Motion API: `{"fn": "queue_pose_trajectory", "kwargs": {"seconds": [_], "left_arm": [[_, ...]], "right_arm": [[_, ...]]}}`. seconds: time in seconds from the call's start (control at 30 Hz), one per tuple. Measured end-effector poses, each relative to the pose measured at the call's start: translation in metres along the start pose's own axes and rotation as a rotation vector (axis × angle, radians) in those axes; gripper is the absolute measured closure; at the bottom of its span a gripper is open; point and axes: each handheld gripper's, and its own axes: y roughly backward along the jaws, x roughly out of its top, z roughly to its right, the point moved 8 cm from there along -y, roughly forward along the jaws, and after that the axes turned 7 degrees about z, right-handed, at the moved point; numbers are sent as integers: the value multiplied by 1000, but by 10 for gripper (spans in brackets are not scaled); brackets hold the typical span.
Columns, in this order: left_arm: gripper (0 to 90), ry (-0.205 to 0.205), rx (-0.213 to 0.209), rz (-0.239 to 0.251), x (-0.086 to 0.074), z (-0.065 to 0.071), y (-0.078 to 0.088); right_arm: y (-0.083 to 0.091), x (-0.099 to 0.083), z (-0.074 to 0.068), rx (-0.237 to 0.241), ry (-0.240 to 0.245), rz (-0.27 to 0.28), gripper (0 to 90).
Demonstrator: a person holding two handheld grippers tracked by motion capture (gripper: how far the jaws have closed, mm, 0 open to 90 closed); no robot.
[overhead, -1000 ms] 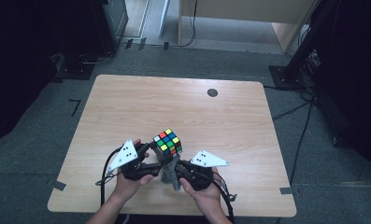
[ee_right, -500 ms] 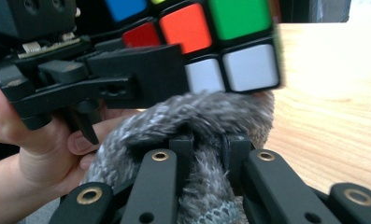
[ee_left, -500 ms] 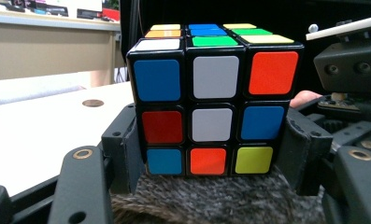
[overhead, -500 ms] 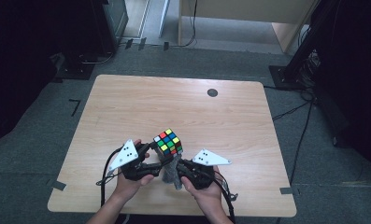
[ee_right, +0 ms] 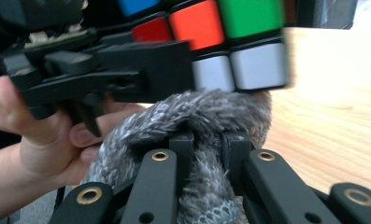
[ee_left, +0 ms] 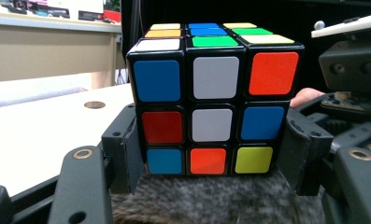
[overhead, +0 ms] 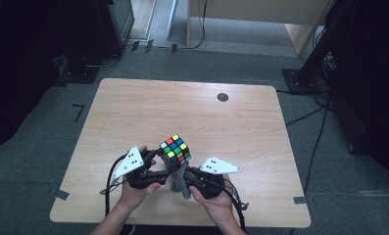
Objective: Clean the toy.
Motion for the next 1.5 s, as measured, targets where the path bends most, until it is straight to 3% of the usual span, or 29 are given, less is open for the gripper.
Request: {"fn": "queue_pose_trajectory", "kwargs": {"seconds": [0.03,0.1,0.13,0.2,0.3,0.37,0.4,0.43,0.57,0.6,0.73,0.9,0.97,1.0,1.03,1.07,1.13,1.2,1.27,1.33,1.5], "left_arm": [[345,2,0,3,1,0,0],[345,2,2,5,1,-1,0],[345,4,3,4,1,-1,0],[345,6,3,-3,-1,-1,-1],[345,17,-4,-2,-2,0,-1],[345,12,-2,-6,-2,1,-2],[345,10,-1,-7,-3,1,-2],[345,8,-1,-8,-3,1,-2],[345,11,0,9,1,0,0],[345,9,1,8,2,-1,1],[345,18,-1,0,-1,-1,-1],[345,8,-3,-1,-1,1,-1],[345,7,3,3,0,-1,0],[345,6,8,4,1,-2,1],[345,5,11,2,1,-3,1],[345,4,16,-2,1,-4,2],[345,6,28,-12,-1,-7,2],[345,9,33,-17,-1,-9,2],[345,2,39,-23,-3,-10,2],[345,-20,50,-37,-5,-11,2],[345,-18,64,-67,-9,-14,-1]], "right_arm": [[7,6,10,-29,-27,26,794],[9,8,15,-44,-43,38,794],[16,12,28,-81,-110,71,796],[17,12,30,-82,-122,75,797],[11,7,21,-67,-104,54,795],[-1,-2,2,9,-67,10,792],[-1,-2,2,9,-67,10,792],[-4,-4,-4,23,-38,-1,792],[1,2,2,13,-46,15,792],[8,7,13,-21,-85,47,794],[11,8,21,-39,-135,68,795],[-3,-2,-4,29,-53,16,789],[-2,-1,-3,31,-52,18,788],[1,1,1,24,-53,26,787],[7,5,15,-34,-67,51,784],[7,5,15,-34,-67,51,784],[17,9,39,-144,-85,84,769],[22,9,56,-220,-50,79,733],[22,8,60,-234,-29,67,704],[20,4,67,-246,-4,26,596],[27,13,72,-290,8,65,474]]}}
